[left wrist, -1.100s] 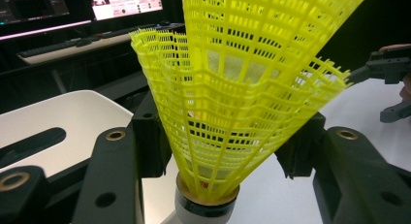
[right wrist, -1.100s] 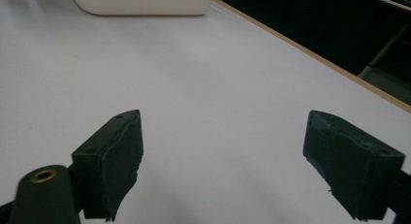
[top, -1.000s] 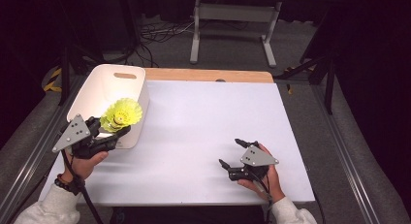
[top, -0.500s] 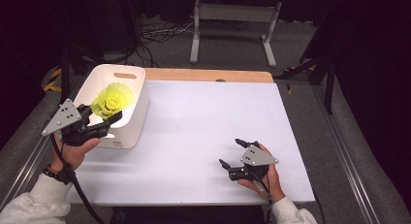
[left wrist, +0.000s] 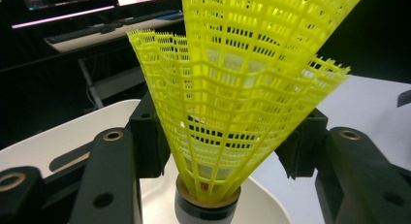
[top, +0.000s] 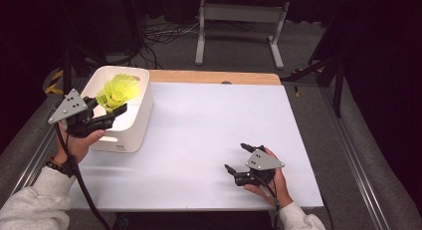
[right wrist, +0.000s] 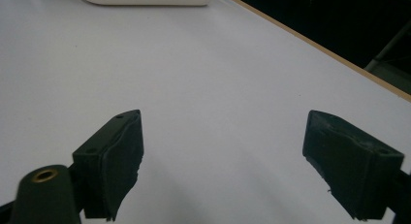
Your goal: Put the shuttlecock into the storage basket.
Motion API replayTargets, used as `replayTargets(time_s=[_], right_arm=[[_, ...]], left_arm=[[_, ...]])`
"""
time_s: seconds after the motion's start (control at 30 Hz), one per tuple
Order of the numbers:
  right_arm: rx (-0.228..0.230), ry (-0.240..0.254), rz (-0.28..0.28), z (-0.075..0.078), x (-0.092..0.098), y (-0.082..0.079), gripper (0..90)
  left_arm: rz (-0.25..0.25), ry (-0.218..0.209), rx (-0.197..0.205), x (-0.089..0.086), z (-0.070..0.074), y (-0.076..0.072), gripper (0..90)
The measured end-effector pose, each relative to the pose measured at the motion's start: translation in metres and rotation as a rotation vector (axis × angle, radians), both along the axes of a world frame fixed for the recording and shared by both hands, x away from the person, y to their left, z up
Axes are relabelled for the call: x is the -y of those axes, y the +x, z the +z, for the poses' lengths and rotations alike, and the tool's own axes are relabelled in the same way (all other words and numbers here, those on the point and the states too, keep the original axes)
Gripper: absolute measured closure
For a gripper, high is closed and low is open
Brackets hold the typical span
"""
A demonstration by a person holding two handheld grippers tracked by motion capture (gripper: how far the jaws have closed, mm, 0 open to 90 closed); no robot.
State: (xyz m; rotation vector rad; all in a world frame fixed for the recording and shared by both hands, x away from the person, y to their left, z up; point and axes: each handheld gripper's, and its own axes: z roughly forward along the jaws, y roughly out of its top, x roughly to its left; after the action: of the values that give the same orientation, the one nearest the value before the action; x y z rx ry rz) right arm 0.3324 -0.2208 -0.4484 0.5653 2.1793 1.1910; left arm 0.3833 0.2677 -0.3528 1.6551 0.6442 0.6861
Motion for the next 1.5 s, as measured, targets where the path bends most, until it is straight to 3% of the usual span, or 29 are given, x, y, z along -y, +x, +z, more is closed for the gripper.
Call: replayTargets(time_s=[0.43,0.5,0.73,1.03,1.3,1.43,1.5], right_arm=[[0.0,0.001,-0.005,0.0,0.001,0.0,15.3],[-0.001,0.001,-0.006,0.0,0.001,0.001,15.3],[-0.005,0.002,-0.011,0.0,0.002,0.001,15.3],[-0.007,0.001,-0.011,0.0,0.002,0.001,15.3],[-0.011,-0.002,-0.009,-0.001,0.001,0.002,15.3],[-0.015,0.004,-0.005,0.0,0.001,0.002,15.5],[-0.014,0.006,-0.004,0.0,0.001,0.002,15.5]], left_arm=[[0.013,-0.001,0.007,0.003,0.006,0.013,46.7],[0.007,0.02,0.002,0.005,0.008,0.017,46.4],[0.007,0.017,-0.019,0.004,0.012,0.031,46.5],[0.018,-0.006,-0.003,0.003,0.012,0.042,46.2],[0.043,0.017,-0.012,0.002,0.016,0.055,45.3],[0.061,0.061,-0.016,0.001,0.016,0.064,45.3],[0.073,0.041,-0.033,-0.002,0.014,0.071,45.3]])
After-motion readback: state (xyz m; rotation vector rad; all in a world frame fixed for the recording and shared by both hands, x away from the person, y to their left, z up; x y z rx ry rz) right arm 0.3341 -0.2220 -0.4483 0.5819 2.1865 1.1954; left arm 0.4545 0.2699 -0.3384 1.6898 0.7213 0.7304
